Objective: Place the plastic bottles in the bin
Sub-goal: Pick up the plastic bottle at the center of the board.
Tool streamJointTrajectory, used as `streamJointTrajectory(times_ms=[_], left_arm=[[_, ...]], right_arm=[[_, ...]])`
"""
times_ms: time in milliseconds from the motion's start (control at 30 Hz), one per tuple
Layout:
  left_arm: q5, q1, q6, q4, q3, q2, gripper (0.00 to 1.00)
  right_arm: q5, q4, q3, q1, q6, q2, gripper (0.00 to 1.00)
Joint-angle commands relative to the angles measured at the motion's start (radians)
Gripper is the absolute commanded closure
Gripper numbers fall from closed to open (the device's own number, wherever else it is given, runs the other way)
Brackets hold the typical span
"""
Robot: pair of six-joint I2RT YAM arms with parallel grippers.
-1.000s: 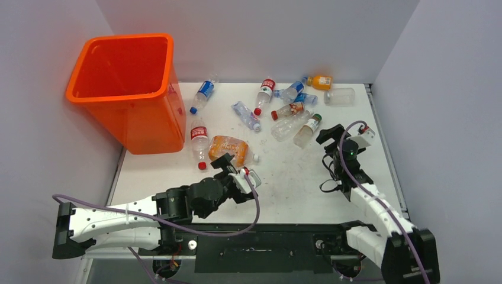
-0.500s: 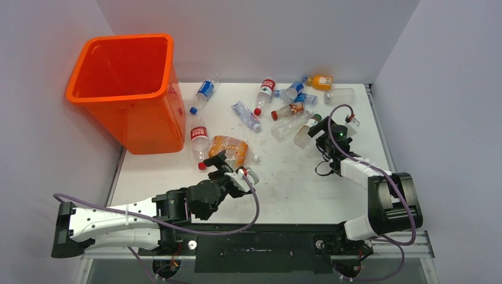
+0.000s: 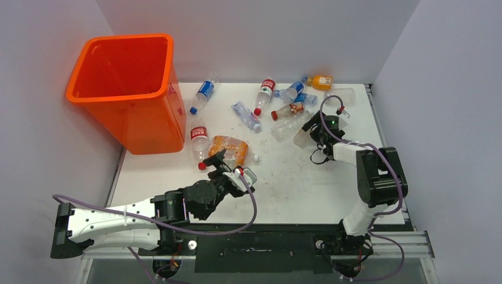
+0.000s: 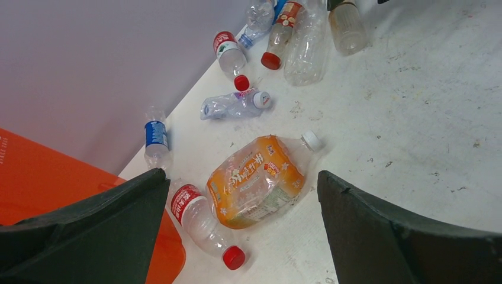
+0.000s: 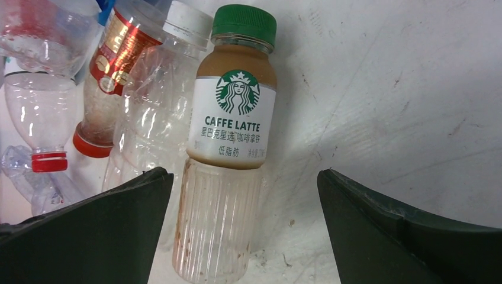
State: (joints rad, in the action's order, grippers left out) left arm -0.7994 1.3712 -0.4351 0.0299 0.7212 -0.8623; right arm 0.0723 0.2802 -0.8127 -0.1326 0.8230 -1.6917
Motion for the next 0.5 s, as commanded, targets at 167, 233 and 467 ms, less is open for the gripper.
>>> streamJointTrajectory(times_ms=[167,233,467], left_arm=[[0.041,-0.001,0.007,-0.061,-0.005,0.023,0.04],[0.051,-0.001,0.008,-0.058,-0.004,0.022,0.04],[0.062,-0.002,0.009,-0.068,-0.011,0.038,0.04]], right_arm=[[-0.019,-0.014,-0.104,-0.032,-0.037,-0.107,0.11],[-0.026,-0.010,-0.104,-0.036,-0.048,-0.123,0.20],[-0.027,0.034,0.015,-0.038,-0.071,-0.018,0.62]])
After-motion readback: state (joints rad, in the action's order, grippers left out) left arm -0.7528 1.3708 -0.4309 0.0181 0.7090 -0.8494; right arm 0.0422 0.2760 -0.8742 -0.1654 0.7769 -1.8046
